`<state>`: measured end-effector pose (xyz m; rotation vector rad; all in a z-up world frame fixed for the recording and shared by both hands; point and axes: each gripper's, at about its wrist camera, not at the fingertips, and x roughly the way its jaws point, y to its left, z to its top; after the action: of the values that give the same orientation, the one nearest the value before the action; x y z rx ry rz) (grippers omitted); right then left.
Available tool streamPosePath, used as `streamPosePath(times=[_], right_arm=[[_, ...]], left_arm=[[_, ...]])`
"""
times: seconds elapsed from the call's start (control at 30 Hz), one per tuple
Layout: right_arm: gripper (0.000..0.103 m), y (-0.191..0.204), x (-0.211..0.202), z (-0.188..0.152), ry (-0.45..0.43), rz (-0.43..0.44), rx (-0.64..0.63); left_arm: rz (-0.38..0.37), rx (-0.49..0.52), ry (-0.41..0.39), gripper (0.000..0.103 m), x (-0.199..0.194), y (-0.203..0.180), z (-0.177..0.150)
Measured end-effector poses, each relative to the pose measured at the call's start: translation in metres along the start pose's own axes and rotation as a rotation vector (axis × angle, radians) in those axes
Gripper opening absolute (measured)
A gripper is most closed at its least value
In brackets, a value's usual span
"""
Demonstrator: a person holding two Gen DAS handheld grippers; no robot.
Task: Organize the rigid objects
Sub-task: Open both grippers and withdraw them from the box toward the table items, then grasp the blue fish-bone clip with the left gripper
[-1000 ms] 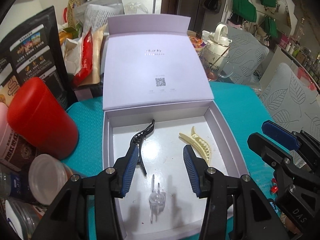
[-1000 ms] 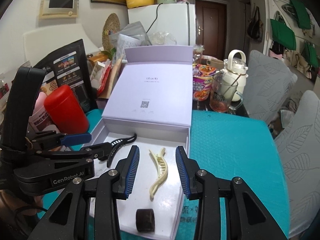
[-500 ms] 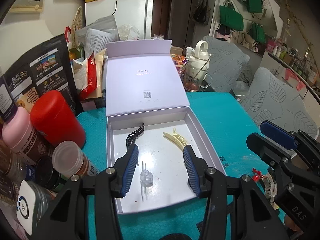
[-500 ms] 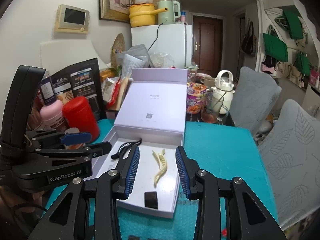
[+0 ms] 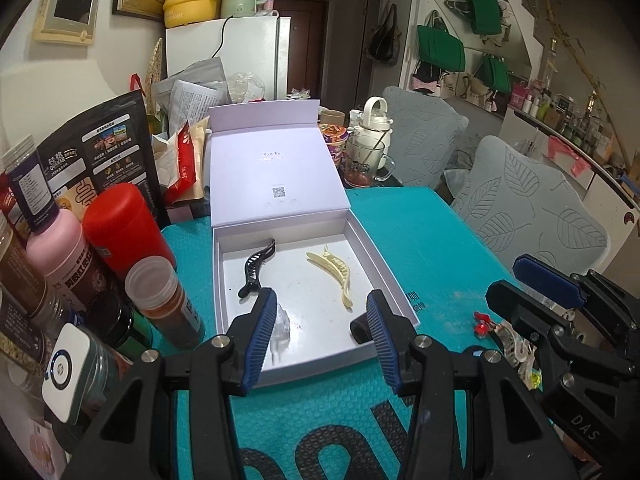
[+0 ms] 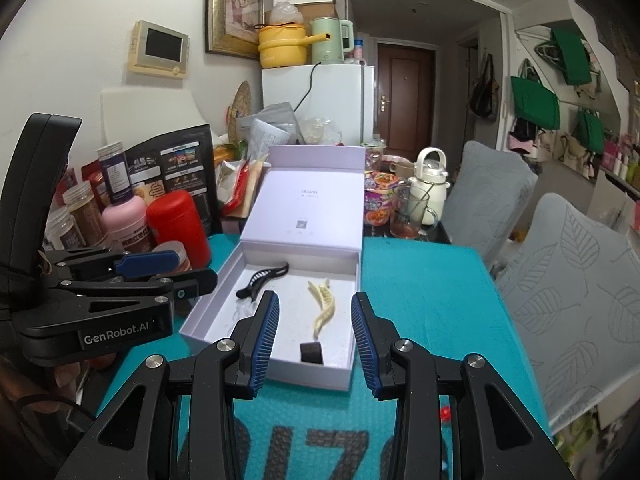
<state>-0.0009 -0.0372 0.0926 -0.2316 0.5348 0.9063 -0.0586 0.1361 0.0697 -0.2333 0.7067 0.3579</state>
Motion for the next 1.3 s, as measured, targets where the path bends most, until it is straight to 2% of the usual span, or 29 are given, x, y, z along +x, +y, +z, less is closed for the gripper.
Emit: streamPosePath(times=[0.2,0.7,1.3], right_arm=[[0.037,0.002,-0.021,-0.021,-0.001,-0.034,0.010],[0.037,-0.012,-0.052,-0.087,0.057,-0.135,0.116],[0.037,-0.076,-0.079,-0.145,0.116,-0.300,0.284]], left_arm=[[-0.027,0.003,0.007,0.046,-0.006,-0.006,-0.020],[-0.144,0.087,0.100,0.046,0.006,-0.049,-0.069],[-0.271,0.236,0.196,0.046,0.038,-0.128,-0.092]])
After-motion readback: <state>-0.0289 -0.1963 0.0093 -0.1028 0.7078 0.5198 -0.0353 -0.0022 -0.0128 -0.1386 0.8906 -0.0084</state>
